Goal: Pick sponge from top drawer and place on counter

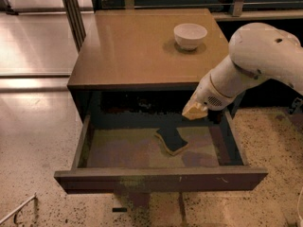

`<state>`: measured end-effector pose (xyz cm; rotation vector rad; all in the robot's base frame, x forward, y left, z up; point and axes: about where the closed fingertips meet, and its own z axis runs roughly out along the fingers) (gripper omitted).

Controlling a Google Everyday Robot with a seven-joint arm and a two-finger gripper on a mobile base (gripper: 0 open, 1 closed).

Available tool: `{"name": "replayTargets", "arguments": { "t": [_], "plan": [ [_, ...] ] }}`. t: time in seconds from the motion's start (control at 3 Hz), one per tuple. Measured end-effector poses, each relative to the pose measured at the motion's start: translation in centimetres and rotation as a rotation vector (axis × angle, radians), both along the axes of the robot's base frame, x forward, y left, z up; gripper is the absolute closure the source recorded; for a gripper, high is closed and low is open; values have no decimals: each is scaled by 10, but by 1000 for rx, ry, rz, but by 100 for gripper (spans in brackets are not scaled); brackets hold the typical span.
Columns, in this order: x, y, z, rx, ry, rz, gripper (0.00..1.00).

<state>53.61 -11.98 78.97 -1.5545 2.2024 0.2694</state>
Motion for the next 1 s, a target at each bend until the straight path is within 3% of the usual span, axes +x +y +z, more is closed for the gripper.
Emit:
{"name": "replayTargets", "arguments": {
  "t": [0.33, 0.67, 1.0],
  "plan": [
    [-7, 5, -28, 22, 53, -12, 57],
    [-16, 15, -60, 54, 111, -18, 59],
    [-23, 26, -94, 79, 161, -18, 51]
  ]
}}
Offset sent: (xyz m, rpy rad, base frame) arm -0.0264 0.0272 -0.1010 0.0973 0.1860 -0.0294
